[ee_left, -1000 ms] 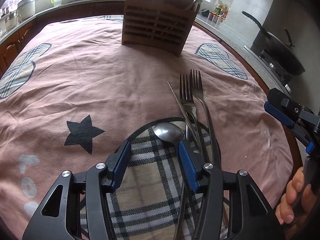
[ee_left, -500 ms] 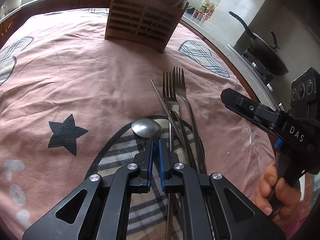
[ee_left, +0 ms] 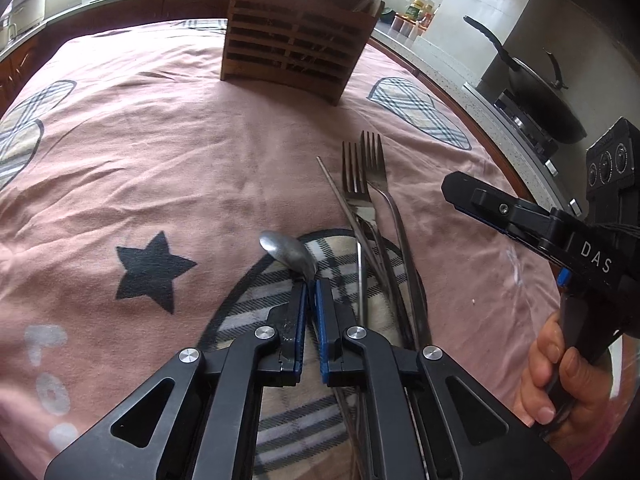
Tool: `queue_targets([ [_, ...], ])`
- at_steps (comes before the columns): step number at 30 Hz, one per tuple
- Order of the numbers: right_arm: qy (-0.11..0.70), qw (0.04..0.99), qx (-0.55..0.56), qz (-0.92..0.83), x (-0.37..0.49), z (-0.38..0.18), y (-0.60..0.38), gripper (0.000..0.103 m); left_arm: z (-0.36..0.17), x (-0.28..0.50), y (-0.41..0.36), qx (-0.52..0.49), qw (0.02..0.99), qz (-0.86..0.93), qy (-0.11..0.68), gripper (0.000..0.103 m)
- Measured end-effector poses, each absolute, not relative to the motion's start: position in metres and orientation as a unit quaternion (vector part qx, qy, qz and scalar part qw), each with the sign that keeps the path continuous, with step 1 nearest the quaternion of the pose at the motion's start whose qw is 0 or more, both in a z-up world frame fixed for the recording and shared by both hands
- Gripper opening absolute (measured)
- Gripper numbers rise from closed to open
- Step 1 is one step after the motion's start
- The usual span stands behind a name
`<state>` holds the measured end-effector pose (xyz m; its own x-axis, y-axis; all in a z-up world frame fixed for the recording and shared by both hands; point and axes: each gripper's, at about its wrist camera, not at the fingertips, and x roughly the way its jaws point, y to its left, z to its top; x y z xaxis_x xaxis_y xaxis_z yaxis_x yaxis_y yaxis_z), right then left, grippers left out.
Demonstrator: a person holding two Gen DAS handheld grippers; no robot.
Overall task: Organize utensils
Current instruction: 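Close the left tool on the metal spoon handle, then lift the spoon with the left tool and carry it over the holder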
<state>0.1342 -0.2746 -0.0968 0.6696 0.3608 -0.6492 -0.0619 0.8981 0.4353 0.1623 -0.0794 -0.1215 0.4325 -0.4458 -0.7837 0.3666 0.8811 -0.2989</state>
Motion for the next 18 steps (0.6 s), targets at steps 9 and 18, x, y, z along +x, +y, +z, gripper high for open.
queue_targets([
  [9,0.404,0.887,0.153,0.163,0.155,-0.1,-0.233,0.029,-0.122,0.174,-0.012,-0.087,0.856,-0.189,0.474,0.002],
  [18,0.456,0.869,0.086,0.17,0.195,-0.125,-0.2,0.029,-0.126,0.178,-0.006,-0.101,0.848,-0.2,0.48,0.003],
])
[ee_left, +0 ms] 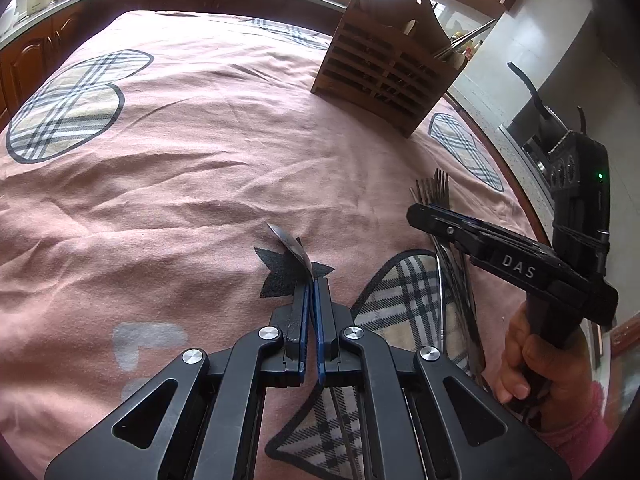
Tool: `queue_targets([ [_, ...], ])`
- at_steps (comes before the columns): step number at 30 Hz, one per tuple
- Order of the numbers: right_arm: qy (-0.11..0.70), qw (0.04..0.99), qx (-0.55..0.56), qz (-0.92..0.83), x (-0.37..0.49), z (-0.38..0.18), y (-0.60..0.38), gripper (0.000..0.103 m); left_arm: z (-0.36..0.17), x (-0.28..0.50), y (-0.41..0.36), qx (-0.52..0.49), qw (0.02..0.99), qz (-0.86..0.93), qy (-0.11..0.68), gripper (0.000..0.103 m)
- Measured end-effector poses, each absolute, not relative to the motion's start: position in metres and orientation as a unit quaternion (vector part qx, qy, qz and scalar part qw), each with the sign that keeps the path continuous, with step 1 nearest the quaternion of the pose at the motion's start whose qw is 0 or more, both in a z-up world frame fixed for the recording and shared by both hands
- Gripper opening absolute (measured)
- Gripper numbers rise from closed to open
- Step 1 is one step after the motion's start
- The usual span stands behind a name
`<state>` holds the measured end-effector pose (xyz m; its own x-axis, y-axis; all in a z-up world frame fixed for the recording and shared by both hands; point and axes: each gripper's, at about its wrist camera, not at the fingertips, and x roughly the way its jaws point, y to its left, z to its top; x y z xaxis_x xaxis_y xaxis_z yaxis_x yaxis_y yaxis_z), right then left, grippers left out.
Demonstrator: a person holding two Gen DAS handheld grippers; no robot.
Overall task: Organize utensils
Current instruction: 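Lift the spoon with the left tool and carry it over the holder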
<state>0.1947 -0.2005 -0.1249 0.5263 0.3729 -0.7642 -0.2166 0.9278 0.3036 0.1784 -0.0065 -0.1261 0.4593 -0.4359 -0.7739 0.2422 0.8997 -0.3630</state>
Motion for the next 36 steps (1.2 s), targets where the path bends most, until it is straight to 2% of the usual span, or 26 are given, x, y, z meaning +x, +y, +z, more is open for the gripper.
queue_targets([
  [1,0.461,0.867,0.082,0.171,0.198,-0.126,-0.199,0.026,-0.127,0.18,-0.006,-0.101,0.847,-0.201,0.482,0.003],
  [7,0.476,0.857,0.084,0.18,0.215,-0.127,-0.199,0.028,-0.13,0.189,-0.005,-0.105,0.839,-0.204,0.493,0.003],
  [9,0.479,0.856,0.082,0.177,0.217,-0.127,-0.201,0.019,-0.13,0.189,-0.007,-0.098,0.841,-0.205,0.491,0.003],
  [10,0.48,0.855,0.082,0.176,0.218,-0.127,-0.202,0.007,-0.13,0.189,-0.008,-0.096,0.842,-0.205,0.49,0.003],
  [11,0.48,0.855,0.087,0.176,0.218,-0.127,-0.204,0.006,-0.129,0.189,-0.008,-0.094,0.843,-0.205,0.489,0.003],
  [21,0.417,0.88,0.129,0.187,0.189,-0.081,-0.216,0.004,-0.105,0.172,-0.001,-0.103,0.861,-0.209,0.452,0.002],
  [36,0.33,0.919,0.13,0.17,0.139,-0.021,-0.233,0.004,-0.056,0.139,0.009,-0.122,0.89,-0.214,0.384,0.002],
])
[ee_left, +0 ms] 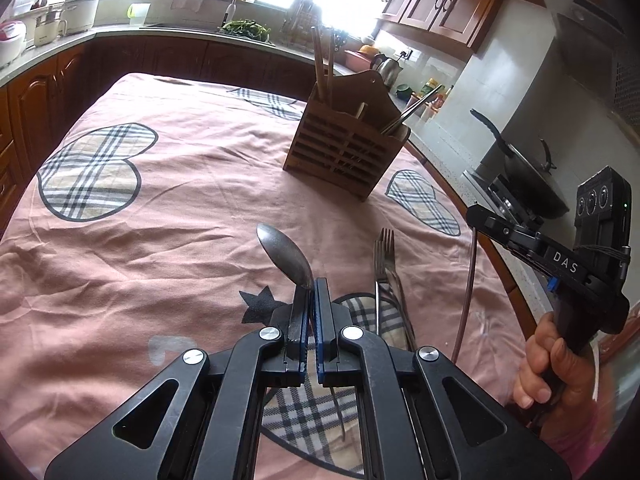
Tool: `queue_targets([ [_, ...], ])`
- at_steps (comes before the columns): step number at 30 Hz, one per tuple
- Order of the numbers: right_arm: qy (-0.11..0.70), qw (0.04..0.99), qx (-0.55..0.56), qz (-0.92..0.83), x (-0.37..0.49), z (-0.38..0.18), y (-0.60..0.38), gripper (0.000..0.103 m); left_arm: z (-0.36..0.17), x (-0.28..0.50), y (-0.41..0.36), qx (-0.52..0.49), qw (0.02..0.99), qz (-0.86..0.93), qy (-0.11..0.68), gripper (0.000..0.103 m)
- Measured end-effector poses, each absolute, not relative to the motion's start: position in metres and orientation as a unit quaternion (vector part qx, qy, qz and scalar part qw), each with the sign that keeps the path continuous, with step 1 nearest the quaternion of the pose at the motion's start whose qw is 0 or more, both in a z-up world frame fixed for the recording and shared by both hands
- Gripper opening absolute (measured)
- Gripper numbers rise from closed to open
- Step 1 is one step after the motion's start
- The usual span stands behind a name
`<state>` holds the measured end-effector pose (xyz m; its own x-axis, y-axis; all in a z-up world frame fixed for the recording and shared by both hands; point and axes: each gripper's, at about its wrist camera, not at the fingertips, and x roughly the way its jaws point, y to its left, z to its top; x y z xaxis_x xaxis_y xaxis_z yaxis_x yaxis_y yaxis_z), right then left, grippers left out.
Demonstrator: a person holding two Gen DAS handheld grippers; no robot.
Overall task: Organize utensils
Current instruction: 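Lift the spoon with the left tool and carry it over the holder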
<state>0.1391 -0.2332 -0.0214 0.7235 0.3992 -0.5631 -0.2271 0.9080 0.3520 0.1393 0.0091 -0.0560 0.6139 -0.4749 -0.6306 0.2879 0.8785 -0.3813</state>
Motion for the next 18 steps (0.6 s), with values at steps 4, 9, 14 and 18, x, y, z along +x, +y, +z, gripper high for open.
queue_targets([
  [4,0.312,0.928,0.124,0.163,0.123,-0.01,-0.236,0.004,-0.047,0.132,0.011,-0.128,0.895,-0.216,0.368,0.002],
  [9,0.285,0.939,0.116,0.157,0.107,0.007,-0.24,0.004,-0.035,0.124,0.013,-0.131,0.903,-0.217,0.347,0.002],
  [14,0.261,0.947,0.117,0.149,0.097,0.021,-0.247,0.004,-0.028,0.119,0.013,-0.13,0.907,-0.218,0.335,0.002],
  [18,0.243,0.951,0.121,0.145,0.091,0.031,-0.252,0.004,-0.022,0.116,0.013,-0.129,0.91,-0.217,0.328,0.002],
])
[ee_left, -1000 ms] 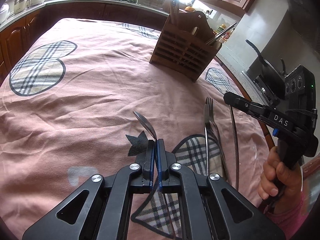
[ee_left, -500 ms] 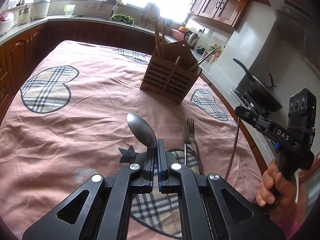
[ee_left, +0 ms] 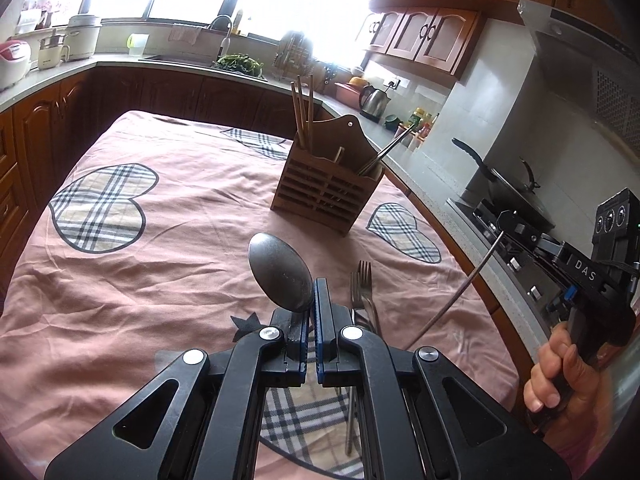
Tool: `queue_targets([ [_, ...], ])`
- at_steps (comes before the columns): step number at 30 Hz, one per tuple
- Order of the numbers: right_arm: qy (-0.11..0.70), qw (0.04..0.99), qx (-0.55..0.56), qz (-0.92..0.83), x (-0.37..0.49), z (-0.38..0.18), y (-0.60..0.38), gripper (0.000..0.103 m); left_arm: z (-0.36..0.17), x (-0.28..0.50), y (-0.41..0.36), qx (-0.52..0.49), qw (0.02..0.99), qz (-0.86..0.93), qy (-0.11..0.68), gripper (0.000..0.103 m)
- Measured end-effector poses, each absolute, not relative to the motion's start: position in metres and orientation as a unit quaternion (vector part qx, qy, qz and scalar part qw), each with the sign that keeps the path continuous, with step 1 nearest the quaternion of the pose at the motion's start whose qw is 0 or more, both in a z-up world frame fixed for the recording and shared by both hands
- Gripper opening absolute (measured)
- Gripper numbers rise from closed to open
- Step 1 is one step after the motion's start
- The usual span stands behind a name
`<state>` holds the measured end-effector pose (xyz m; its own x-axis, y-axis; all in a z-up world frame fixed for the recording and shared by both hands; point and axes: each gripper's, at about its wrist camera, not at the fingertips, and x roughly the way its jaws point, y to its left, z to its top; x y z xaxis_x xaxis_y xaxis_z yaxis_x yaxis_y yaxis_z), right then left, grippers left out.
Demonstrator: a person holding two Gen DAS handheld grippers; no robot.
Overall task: Organize utensils
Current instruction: 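Lift the spoon with the left tool and carry it over the holder, then lower the spoon into the holder and open the left tool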
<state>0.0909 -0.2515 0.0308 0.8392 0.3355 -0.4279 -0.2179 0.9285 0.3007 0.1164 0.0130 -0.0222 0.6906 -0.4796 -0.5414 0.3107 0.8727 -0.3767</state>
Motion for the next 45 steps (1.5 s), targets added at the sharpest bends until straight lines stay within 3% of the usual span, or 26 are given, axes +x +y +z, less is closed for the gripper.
queue_targets([
  [23,0.193,0.959,0.165,0.122,0.135,0.054,-0.283,0.004,0.034,0.179,-0.007,-0.105,0.933,-0.218,0.268,0.002],
  [45,0.086,0.981,0.148,0.091,0.244,0.116,-0.297,0.004,0.088,0.309,-0.044,-0.076,0.964,-0.178,0.183,0.002],
])
